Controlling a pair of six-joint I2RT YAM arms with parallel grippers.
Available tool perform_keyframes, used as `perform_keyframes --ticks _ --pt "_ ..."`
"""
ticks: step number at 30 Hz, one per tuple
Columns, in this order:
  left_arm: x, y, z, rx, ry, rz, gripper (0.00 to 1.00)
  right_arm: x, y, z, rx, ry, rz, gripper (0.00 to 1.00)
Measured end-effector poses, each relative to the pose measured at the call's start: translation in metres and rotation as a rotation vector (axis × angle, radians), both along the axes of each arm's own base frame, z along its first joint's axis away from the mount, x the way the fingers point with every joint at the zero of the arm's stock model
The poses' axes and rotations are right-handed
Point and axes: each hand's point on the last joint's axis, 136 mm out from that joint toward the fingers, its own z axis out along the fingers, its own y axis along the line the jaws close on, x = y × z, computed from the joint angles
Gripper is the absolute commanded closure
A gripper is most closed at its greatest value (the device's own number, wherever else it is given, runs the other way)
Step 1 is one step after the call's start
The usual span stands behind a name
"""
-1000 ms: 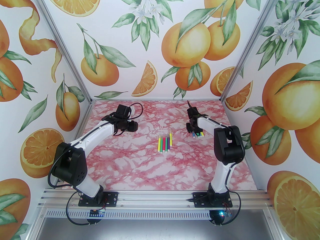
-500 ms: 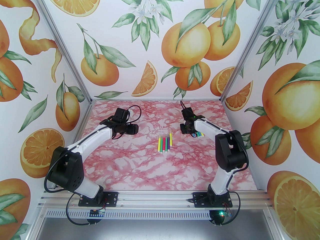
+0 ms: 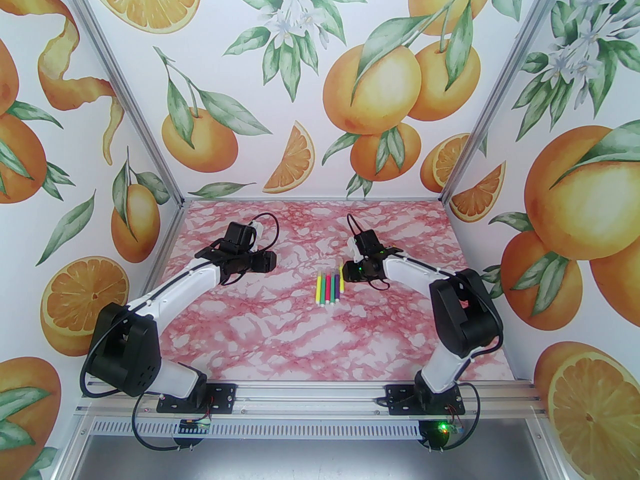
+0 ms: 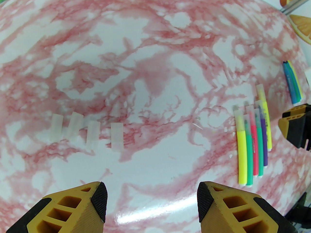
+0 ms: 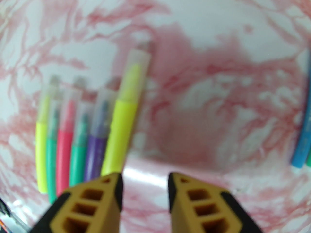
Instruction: Open the pen caps
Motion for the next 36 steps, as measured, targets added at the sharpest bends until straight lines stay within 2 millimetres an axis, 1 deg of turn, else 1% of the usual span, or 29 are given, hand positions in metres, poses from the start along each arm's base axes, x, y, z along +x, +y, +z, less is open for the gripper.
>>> perform_keyframes --ticks 9,17,28,32,36 --pt "0.001 -0.001 -0.001 -0.006 -0.007 -0.001 0.35 0.002 0.016 0.004 0.060 -0.023 0.011 0.62" --pt "0.001 -0.001 -0.002 -0.006 -0.008 -0.002 0.35 0.002 0.021 0.004 0.074 -0.022 0.009 0.62" --pt "-0.001 0.000 -0.006 0.000 -0.001 -0.001 0.34 0.001 0.024 -0.003 0.069 -0.010 0.012 0.64" --pt "-0.001 0.001 -0.006 0.001 -0.001 0.000 0.34 0.000 0.022 -0.013 0.050 0.006 -0.003 0.65" --pt "-0.002 0.001 -0.007 0.002 0.002 0.000 0.34 0.000 0.021 -0.019 0.030 0.013 -0.008 0.66"
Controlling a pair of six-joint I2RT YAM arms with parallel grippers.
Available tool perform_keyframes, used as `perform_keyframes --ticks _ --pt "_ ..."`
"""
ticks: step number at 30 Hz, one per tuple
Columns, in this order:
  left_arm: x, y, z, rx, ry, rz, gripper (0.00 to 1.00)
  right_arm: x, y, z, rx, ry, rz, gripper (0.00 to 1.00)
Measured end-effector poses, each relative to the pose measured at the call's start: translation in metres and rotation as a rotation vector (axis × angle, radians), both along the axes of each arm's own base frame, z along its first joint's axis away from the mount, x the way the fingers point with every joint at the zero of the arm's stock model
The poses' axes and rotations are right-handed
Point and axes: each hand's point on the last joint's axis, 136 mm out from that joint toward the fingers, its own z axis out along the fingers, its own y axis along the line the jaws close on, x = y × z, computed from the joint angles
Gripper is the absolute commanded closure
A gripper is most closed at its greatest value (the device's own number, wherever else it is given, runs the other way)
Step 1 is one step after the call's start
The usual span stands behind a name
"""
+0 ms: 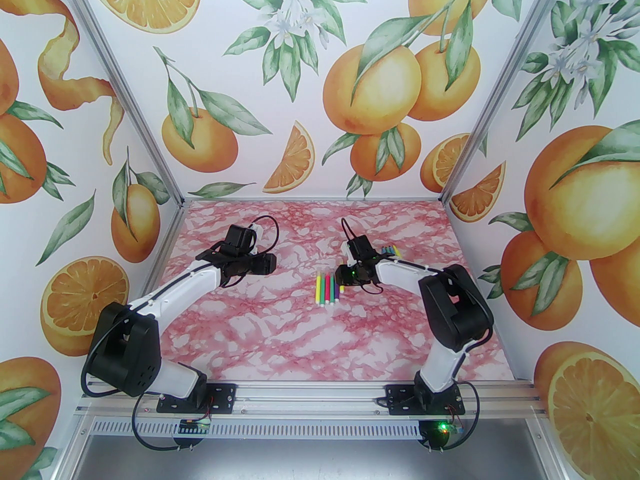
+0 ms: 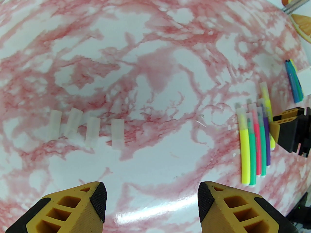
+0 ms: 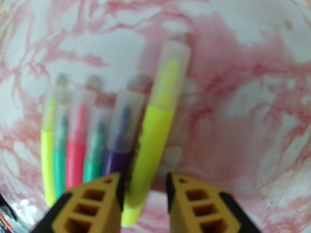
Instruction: Open the pen caps
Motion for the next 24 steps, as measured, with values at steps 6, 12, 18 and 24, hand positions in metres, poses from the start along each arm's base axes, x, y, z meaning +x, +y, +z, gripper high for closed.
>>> perform_keyframes --ticks 6,12,18,24 --pt "0.000 0.000 0.000 0.000 0.000 0.000 0.34 0.001 -0.002 -0.001 -0.024 -0.008 -0.009 0.66" --pt "0.000 0.000 0.000 0.000 0.000 0.000 0.34 0.001 -0.011 -0.002 -0.090 -0.010 -0.028 0.66" --pt "0.000 0.000 0.000 0.000 0.000 0.000 0.34 0.004 -0.030 0.000 -0.203 -0.016 -0.054 0.67" --pt "0.000 0.000 0.000 0.000 0.000 0.000 0.34 0.000 -0.037 0.001 -0.271 -0.008 -0.047 0.67"
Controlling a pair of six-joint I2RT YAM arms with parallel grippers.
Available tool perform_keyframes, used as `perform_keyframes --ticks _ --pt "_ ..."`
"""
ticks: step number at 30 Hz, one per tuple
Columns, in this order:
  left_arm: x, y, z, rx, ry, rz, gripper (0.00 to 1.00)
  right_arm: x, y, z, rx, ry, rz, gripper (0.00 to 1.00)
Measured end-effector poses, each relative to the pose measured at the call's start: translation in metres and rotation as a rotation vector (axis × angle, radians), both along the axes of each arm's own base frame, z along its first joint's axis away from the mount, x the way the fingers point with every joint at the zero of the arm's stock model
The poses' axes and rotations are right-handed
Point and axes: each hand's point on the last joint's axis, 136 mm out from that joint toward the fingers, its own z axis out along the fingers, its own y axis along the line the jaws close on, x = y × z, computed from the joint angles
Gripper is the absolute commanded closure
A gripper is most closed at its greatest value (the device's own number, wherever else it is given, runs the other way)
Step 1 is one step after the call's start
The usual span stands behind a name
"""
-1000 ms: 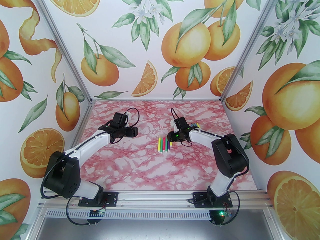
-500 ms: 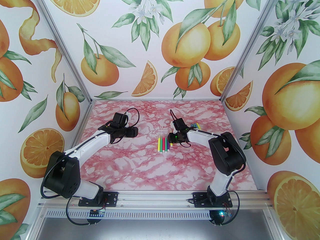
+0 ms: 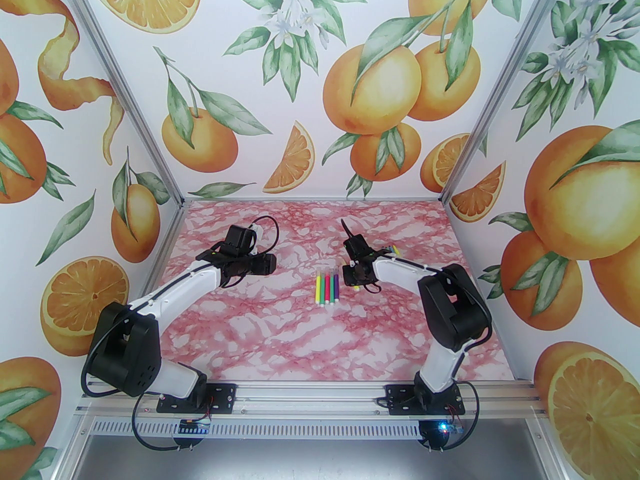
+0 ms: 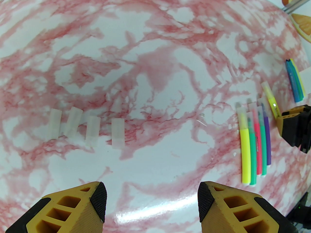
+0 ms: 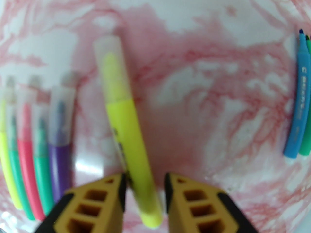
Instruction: Open the pen caps
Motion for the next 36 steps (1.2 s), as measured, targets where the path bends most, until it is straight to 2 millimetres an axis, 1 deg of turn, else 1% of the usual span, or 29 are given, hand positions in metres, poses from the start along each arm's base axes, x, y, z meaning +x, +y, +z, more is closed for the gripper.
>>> perform_keyframes --ticks 4,8,13,23,30,36 --pt "0.0000 -0.0001 0.0000 0.000 0.000 0.000 0.34 -0.0020 0.0007 -0.0009 -0.029 0.019 0.017 0.67" --pt "-0.0012 0.0005 -0.0020 0.002 0.005 0.000 0.34 -0.0038 0.0008 -0.0064 -0.045 0.045 0.026 0.69" --pt "-0.0039 0.0015 -0.0064 0.006 0.015 0.000 0.34 -0.0025 0.0021 -0.0063 -0.053 0.063 0.036 0.70" --pt "-0.0035 0.0027 -0.0067 0.012 0.013 0.004 0.34 -0.0007 0.0036 -0.0074 -0.099 0.120 0.098 0.71" --pt "-0.0057 0.0063 -0.0083 0.026 0.012 0.011 0.34 0.0004 0.0058 -0.0080 -0.116 0.153 0.134 0.73" --pt "-0.0069 0.0081 -0.0051 0.029 0.003 0.015 0.34 0.0001 0.0062 -0.0077 -0.118 0.164 0.152 0.77"
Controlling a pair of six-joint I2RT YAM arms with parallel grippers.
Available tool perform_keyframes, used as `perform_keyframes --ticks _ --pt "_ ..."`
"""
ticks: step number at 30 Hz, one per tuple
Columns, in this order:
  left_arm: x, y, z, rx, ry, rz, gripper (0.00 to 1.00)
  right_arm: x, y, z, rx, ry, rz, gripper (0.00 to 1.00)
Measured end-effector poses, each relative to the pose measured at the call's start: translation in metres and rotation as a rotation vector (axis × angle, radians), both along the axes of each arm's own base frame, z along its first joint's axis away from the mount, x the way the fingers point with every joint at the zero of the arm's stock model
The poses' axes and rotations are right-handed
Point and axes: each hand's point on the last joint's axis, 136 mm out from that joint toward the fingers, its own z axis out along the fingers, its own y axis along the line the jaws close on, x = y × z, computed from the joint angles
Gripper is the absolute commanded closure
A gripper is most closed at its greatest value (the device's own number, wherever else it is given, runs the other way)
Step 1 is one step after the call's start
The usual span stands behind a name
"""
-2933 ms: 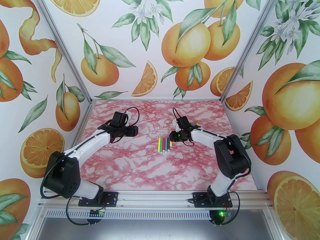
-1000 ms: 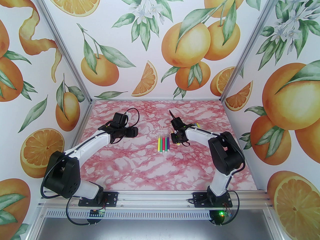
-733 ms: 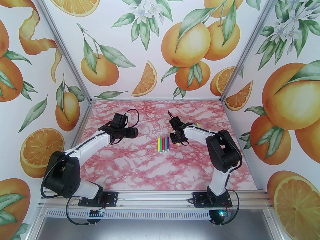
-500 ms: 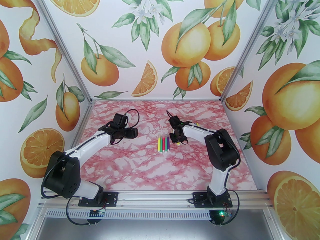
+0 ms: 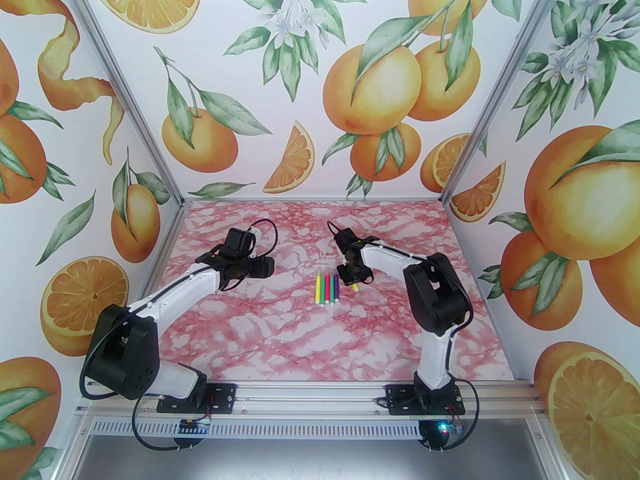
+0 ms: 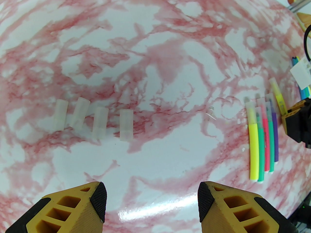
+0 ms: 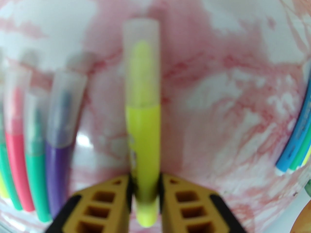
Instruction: Open the pen caps
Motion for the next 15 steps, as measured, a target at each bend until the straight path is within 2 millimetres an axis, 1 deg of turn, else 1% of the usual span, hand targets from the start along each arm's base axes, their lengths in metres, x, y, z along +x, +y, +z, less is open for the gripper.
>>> perform_keyframes --ticks 6,15 --pt "0.0002 0.0009 0.0054 -0.001 -0.016 0.003 0.34 0.0001 0.0003 0.0009 0.003 0.003 0.007 0.83" --pt "-0.0014 0.0010 0.0065 -0.005 -0.018 0.003 0.34 0.0017 0.0001 0.0019 0.024 0.004 0.002 0.89"
